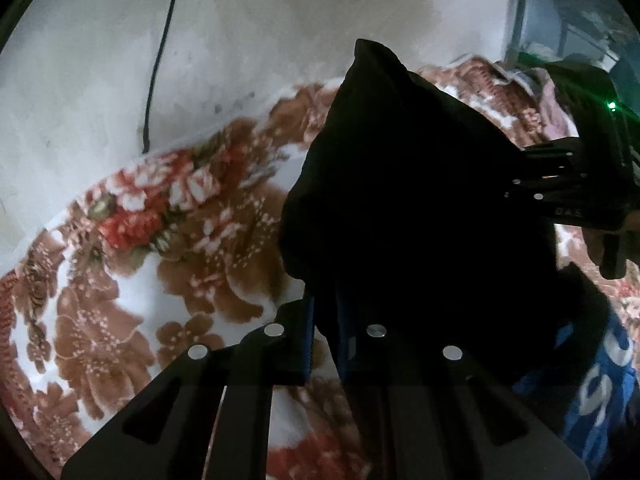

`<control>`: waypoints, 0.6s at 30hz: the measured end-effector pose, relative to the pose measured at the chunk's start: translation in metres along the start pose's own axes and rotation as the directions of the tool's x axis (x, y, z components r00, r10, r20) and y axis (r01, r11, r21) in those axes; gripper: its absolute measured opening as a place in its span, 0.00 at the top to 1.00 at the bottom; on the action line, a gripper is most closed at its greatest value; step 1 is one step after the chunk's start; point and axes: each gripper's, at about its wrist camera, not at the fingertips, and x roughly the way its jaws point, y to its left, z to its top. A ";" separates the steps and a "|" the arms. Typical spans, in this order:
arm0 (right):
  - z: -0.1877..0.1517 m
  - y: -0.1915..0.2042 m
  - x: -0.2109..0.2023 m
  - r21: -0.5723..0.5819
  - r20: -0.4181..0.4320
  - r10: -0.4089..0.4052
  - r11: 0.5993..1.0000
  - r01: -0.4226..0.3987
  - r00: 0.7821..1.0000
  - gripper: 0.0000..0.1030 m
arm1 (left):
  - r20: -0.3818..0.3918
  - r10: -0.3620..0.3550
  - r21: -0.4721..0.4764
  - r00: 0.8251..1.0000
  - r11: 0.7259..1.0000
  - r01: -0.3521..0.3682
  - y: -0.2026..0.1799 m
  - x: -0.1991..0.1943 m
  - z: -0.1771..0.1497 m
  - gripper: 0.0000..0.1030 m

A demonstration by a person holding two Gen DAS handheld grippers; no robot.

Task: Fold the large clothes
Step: 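Grasp the black hood with the left tool while the right tool holds the jacket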

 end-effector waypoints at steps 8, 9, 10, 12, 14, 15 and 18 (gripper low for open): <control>-0.031 0.041 -0.090 -0.014 0.073 -0.004 1.000 0.005 0.997 0.87 | 0.075 -0.039 0.029 0.996 0.999 0.037 -0.050 -0.095 -0.031 0.92; -0.040 0.049 -0.103 -0.016 0.084 0.001 1.000 0.000 0.996 0.87 | 0.077 -0.043 0.035 0.996 0.999 0.040 -0.057 -0.105 -0.037 0.92; -0.046 0.055 -0.111 -0.023 0.092 0.001 1.000 0.001 0.996 0.87 | 0.078 -0.046 0.045 0.996 0.998 0.043 -0.066 -0.116 -0.046 0.92; -0.062 0.070 -0.128 -0.041 0.105 -0.006 0.999 0.010 0.994 0.87 | 0.074 -0.054 0.066 0.996 0.997 0.050 -0.081 -0.133 -0.062 0.92; -0.083 0.085 -0.145 -0.049 0.116 -0.005 0.999 0.010 0.993 0.87 | 0.061 -0.061 0.072 0.996 0.996 0.057 -0.094 -0.148 -0.083 0.92; -0.097 0.094 -0.153 -0.055 0.118 -0.004 0.998 0.010 0.993 0.87 | 0.053 -0.063 0.079 0.997 0.995 0.059 -0.103 -0.156 -0.097 0.92; -0.132 0.111 -0.166 -0.068 0.108 0.010 0.998 -0.003 0.994 0.87 | 0.020 -0.076 0.095 0.997 0.993 0.073 -0.123 -0.169 -0.131 0.92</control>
